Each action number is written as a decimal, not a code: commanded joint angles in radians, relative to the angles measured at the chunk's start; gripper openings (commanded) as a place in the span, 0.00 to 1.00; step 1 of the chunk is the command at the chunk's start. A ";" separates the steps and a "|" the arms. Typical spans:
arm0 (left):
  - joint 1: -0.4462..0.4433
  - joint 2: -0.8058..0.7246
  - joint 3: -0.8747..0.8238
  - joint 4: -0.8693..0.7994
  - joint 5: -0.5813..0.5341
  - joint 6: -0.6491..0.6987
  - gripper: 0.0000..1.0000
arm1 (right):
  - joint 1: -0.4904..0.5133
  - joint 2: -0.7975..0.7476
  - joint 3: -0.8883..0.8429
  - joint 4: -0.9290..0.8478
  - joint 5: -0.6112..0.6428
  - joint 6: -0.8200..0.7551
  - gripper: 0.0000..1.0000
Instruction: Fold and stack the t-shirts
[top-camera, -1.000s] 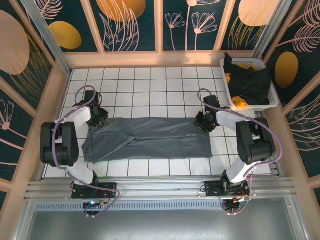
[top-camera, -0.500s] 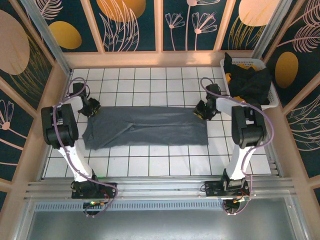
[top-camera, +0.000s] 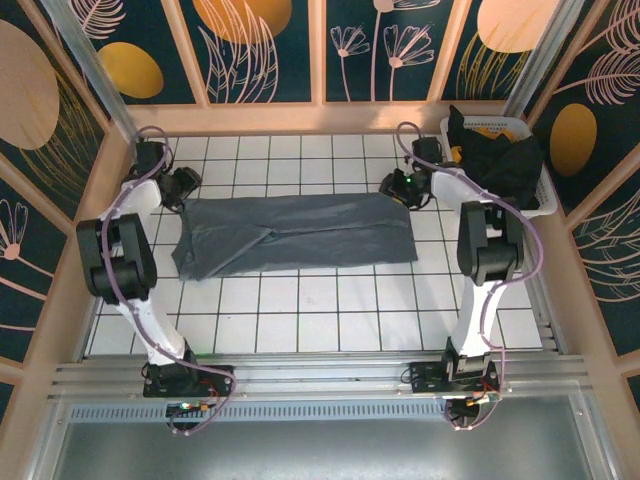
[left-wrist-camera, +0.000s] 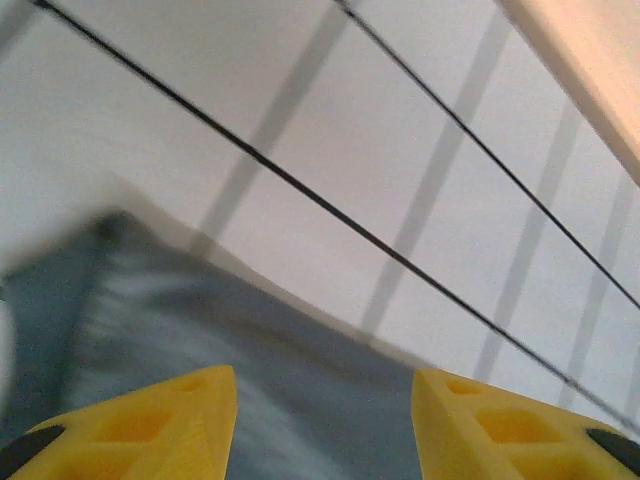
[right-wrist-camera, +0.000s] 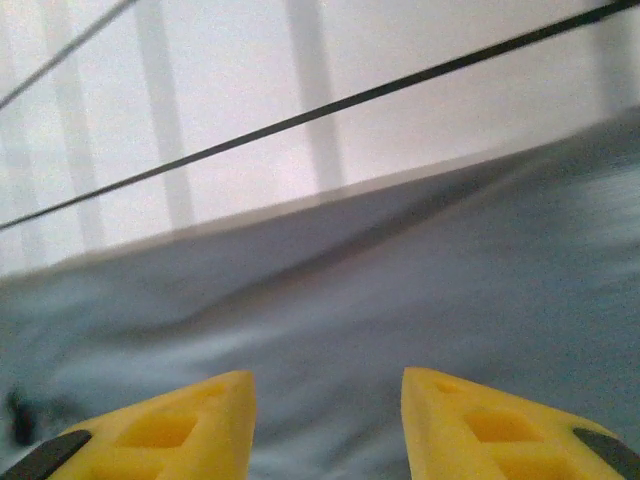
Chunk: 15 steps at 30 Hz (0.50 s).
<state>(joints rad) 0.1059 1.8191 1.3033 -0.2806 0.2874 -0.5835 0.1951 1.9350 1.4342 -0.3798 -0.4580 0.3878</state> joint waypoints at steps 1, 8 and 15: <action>-0.103 0.003 -0.115 0.013 0.145 0.111 0.47 | 0.107 -0.078 -0.053 0.090 -0.238 -0.049 0.43; -0.170 0.050 -0.175 0.074 0.088 0.136 0.47 | 0.197 -0.159 -0.168 0.209 -0.241 0.086 0.43; -0.211 0.084 -0.187 0.068 0.055 0.171 0.47 | 0.211 -0.194 -0.179 0.194 -0.221 0.103 0.43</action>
<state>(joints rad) -0.0872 1.8889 1.1248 -0.2337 0.3542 -0.4507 0.4057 1.7954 1.2610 -0.2146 -0.6724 0.4744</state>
